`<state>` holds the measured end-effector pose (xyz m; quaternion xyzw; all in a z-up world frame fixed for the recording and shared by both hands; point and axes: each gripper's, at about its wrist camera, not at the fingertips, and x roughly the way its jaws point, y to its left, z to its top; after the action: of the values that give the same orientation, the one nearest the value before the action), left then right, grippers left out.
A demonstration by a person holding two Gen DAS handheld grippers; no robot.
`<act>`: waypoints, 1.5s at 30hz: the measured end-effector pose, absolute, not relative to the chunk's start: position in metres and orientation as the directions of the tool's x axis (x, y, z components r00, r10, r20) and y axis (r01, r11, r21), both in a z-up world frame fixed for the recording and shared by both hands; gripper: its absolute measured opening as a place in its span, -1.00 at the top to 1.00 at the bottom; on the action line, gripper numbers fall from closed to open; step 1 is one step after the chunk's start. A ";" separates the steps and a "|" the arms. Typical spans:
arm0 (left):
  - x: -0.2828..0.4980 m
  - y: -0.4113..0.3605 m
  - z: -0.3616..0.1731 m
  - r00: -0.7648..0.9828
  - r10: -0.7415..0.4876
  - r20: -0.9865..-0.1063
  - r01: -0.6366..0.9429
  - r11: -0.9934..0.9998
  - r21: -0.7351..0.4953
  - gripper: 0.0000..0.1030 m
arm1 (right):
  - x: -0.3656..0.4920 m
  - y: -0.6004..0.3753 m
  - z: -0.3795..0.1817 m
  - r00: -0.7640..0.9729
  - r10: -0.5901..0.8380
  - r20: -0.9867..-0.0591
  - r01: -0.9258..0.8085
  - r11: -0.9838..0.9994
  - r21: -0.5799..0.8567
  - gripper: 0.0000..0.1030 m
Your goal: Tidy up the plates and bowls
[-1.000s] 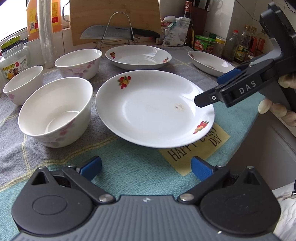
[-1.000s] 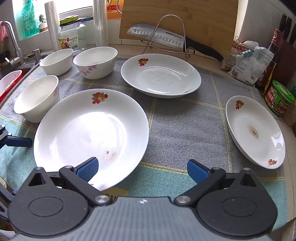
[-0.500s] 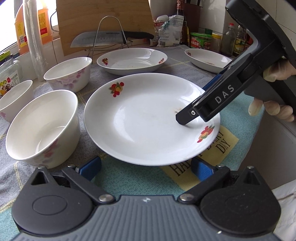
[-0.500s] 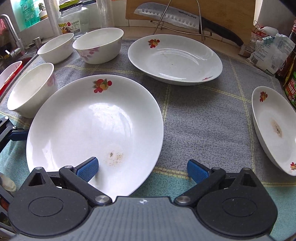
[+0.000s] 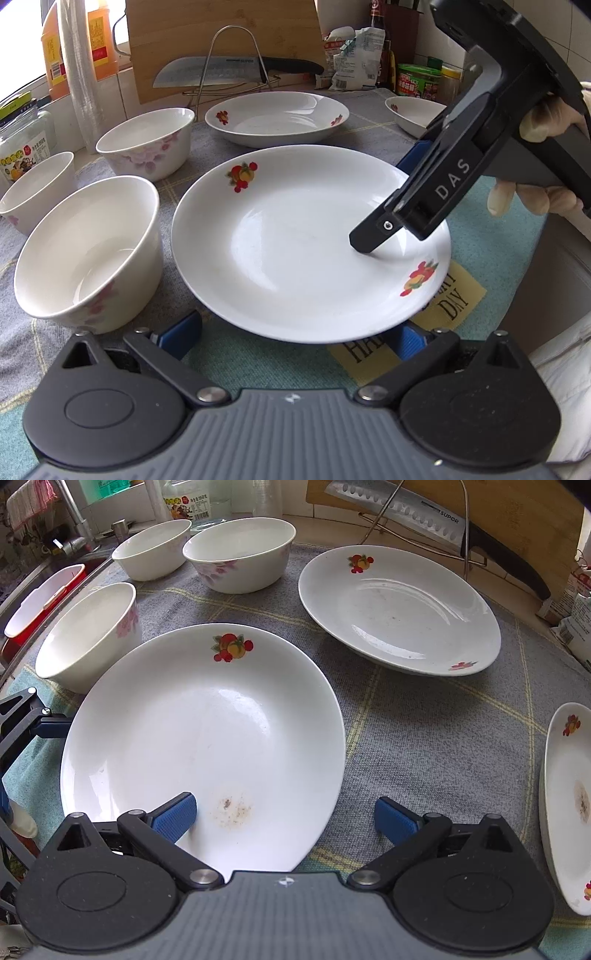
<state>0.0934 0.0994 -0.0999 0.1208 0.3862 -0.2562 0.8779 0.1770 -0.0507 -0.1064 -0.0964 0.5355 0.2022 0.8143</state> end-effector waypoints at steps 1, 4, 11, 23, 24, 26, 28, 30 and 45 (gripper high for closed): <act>0.093 0.099 -0.100 0.572 -0.355 -0.740 0.540 0.841 0.014 -0.99 | 0.179 -0.050 -0.107 0.338 0.229 -0.913 -0.443 0.894 0.061 -1.00; 0.093 0.100 -0.100 0.575 -0.354 -0.738 0.538 0.843 0.015 -0.99 | 0.184 -0.047 -0.107 0.325 0.231 -0.917 -0.460 0.886 0.060 -1.00; 0.091 0.105 -0.104 0.571 -0.418 -0.707 0.604 0.797 0.017 -0.99 | 0.189 -0.043 -0.108 0.343 0.232 -0.910 -0.449 0.892 0.058 -1.00; 0.091 0.117 -0.106 0.553 -0.493 -0.671 0.677 0.736 0.018 -0.99 | 0.184 -0.042 -0.108 0.366 0.241 -0.899 -0.443 0.895 0.060 -1.00; 0.090 0.116 -0.106 0.561 -0.487 -0.670 0.670 0.742 0.021 -0.99 | 0.183 -0.042 -0.107 0.360 0.252 -0.898 -0.453 0.889 0.068 -1.00; 0.086 0.117 -0.105 0.587 -0.467 -0.662 0.649 0.760 0.040 -0.99 | 0.183 -0.043 -0.105 0.341 0.292 -0.893 -0.476 0.873 0.104 -1.00; 0.085 0.116 -0.105 0.609 -0.443 -0.658 0.625 0.779 0.054 -0.99 | 0.184 -0.044 -0.103 0.324 0.325 -0.888 -0.490 0.861 0.137 -1.00; 0.083 0.117 -0.105 0.622 -0.434 -0.652 0.612 0.789 0.058 -0.99 | 0.185 -0.047 -0.102 0.314 0.354 -0.881 -0.505 0.848 0.161 -1.00; 0.083 0.113 -0.101 0.627 -0.409 -0.662 0.599 0.797 0.075 -0.98 | 0.218 -0.062 -0.097 0.238 0.481 -0.844 -0.544 0.786 0.295 -0.69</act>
<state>0.0835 0.1131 -0.1010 0.1457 0.3257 -0.2832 0.8902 0.2185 -0.0624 -0.0967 -0.0300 0.5243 0.3259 0.7861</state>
